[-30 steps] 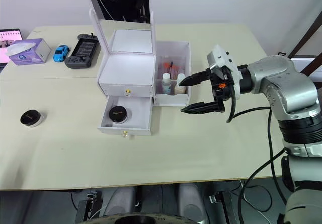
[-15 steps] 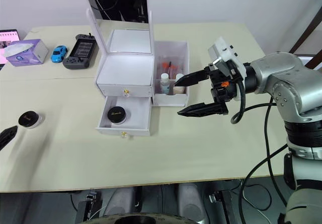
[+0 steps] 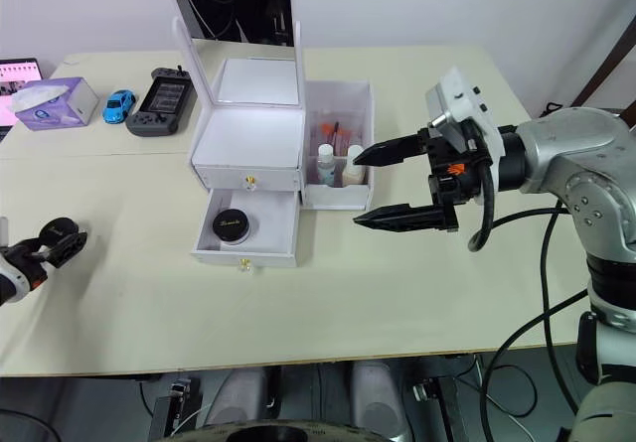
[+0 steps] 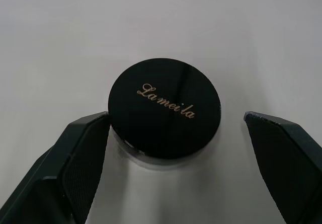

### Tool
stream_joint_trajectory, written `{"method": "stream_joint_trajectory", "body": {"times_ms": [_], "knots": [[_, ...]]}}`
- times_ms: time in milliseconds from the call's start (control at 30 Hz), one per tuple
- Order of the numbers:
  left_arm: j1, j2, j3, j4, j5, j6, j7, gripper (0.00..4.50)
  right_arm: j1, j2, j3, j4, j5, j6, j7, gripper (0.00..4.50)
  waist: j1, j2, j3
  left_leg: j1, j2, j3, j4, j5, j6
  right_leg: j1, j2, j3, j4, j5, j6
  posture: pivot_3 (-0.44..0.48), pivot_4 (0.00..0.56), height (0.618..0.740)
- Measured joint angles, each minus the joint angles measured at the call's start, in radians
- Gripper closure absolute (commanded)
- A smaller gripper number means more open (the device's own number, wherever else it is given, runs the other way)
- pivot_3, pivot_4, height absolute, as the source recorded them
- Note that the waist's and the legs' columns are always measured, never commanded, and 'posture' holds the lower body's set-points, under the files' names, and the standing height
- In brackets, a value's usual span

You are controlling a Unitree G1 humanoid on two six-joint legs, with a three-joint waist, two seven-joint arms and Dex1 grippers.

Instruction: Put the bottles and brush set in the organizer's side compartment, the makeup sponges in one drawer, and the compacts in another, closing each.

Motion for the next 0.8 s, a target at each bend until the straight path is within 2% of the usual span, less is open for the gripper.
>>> {"method": "stream_joint_trajectory", "body": {"times_ms": [100,200,267,433,567,700,800], "knots": [[-0.035,0.007,-0.026,0.043,0.025,-0.019,0.007,0.07,0.0,-0.004,0.0,-0.002,0.001,0.0,-0.01,0.0,0.0,0.0,0.0,0.0,0.0,0.0,-0.001,0.0,0.0,0.0,0.0,0.0,0.0,0.0,0.0,0.0,0.15,0.74],[-0.048,0.017,-0.038,0.071,0.047,-0.038,0.004,0.95,0.004,-0.014,-0.002,-0.004,0.003,0.0,-0.018,0.0,0.0,0.0,0.0,0.0,0.0,0.0,-0.001,0.0,0.0,0.0,0.0,0.0,0.0,0.0,0.0,0.0,0.15,0.74],[-0.06,0.023,-0.043,0.087,0.056,-0.043,0.001,1.84,0.008,-0.021,-0.004,-0.006,0.007,0.0,-0.021,0.0,0.001,0.0,0.0,0.0,0.0,0.0,-0.001,0.0,0.0,0.0,0.0,0.0,0.0,0.0,0.0,0.0,0.15,0.74],[-0.085,0.034,-0.065,0.109,0.067,-0.045,-0.011,1.83,0.03,-0.03,-0.017,-0.022,0.013,0.0,-0.03,0.0,0.003,0.0,0.0,0.0,0.0,0.0,0.0,0.0,0.0,0.0,0.0,0.0,0.0,0.0,0.0,0.0,0.15,0.74],[-0.095,0.058,-0.072,0.083,0.058,-0.046,-0.067,1.83,0.041,-0.038,-0.028,-0.022,0.014,-0.001,-0.031,0.0,0.002,0.0,0.0,0.0,0.0,0.0,0.0,0.0,0.0,0.0,0.0,0.0,0.0,0.0,0.0,0.0,0.15,0.74],[-0.096,0.09,-0.08,-0.085,-0.009,-0.052,-0.214,1.83,0.041,-0.038,-0.028,-0.022,0.017,-0.002,-0.03,0.0,0.004,-0.001,0.0,-0.001,0.0,0.0,0.0,0.0,0.0,0.0,-0.001,0.0,-0.001,0.0,0.0,0.0,0.15,0.74],[-0.087,0.139,-0.153,-0.235,-0.035,-0.076,-0.347,1.83,0.042,-0.037,-0.028,-0.022,0.022,-0.003,-0.031,0.0,0.002,0.001,0.0,-0.001,0.0,0.001,-0.001,0.0,0.0,0.0,-0.001,0.0,-0.002,0.0,0.0,0.0,0.15,0.74]]}}
